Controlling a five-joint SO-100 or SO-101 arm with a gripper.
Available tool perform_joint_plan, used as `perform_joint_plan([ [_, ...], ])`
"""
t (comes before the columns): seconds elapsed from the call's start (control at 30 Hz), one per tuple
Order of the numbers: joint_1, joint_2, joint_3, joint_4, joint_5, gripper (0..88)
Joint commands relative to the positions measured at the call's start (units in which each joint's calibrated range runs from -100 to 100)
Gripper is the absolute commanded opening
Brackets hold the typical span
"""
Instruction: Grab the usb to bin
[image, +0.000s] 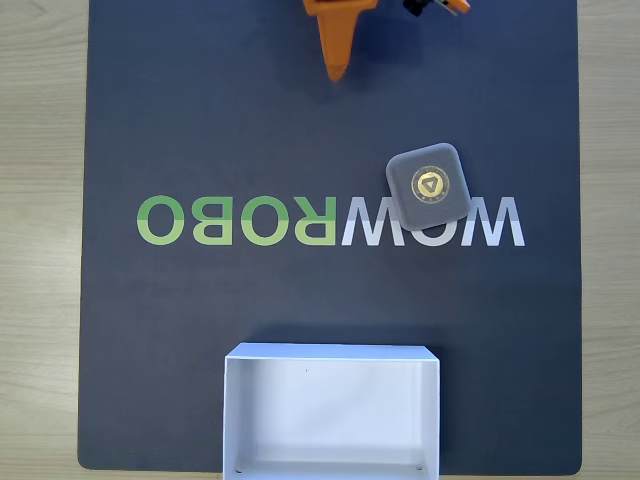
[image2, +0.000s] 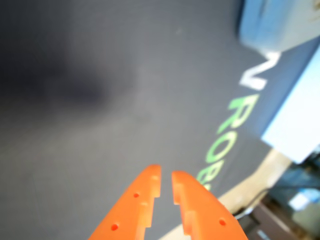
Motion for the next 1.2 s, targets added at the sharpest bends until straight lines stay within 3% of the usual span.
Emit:
perform_joint_plan([
  [0.0, -2.6, 4.3, -1.7, -5.6, 0.2, 2.8],
  [0.2, -5.2, 18.6, -9.3, -14.8, -0.2, 2.9],
  [0.5, -7.4, 45.3, -31.9, -14.4, -0.2, 2.9],
  [0.83, -9.5, 77.0, -60.9, 4.7, -0.3, 2.9],
  [1.17, -12.1, 101.3, -86.5, 15.3, 0.0, 3.0],
])
